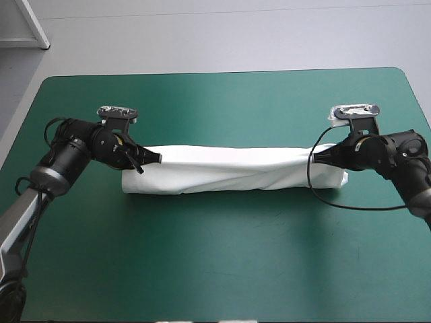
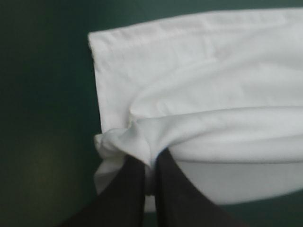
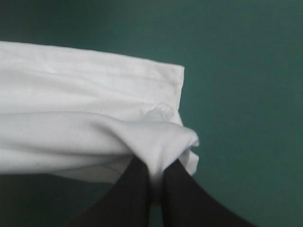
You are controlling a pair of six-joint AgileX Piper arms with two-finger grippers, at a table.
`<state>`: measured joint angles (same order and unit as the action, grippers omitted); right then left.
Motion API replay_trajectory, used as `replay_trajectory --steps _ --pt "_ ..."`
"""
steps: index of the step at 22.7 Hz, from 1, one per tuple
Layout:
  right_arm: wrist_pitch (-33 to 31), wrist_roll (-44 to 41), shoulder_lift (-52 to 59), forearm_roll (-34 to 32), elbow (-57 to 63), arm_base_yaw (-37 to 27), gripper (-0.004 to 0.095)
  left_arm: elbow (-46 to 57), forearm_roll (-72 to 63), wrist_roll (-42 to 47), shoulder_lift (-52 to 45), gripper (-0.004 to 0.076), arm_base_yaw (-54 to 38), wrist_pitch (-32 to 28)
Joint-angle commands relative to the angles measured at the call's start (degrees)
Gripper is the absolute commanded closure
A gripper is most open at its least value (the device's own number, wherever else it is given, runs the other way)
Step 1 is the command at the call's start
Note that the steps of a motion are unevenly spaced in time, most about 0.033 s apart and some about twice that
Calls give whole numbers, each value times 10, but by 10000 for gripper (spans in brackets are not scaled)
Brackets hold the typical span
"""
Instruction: Fold the cloth
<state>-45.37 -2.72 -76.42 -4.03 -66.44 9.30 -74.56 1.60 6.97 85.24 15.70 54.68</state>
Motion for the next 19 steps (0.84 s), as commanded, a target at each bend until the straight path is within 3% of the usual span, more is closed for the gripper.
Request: replay_trajectory --steps 1,3,9,14,16,19 --pt "89 -7 -25 -28 -29 -1 922 -30 3 6 13 734 -28 -81" --pt "148 -7 -72 -29 -29 -1 922 -30 0 18 55 734 -47 -132" --pt "201 -5 -159 -29 -29 -1 922 -30 0 18 165 734 -46 -219" --pt "202 -5 -187 -17 -29 -1 904 -30 -2 21 203 727 -46 -229" --pt "196 -5 -184 -3 -34 -1 804 -30 -7 19 200 690 -46 -227" --pt "174 -5 -171 6 -45 -1 507 -37 -20 19 186 563 -46 -218"
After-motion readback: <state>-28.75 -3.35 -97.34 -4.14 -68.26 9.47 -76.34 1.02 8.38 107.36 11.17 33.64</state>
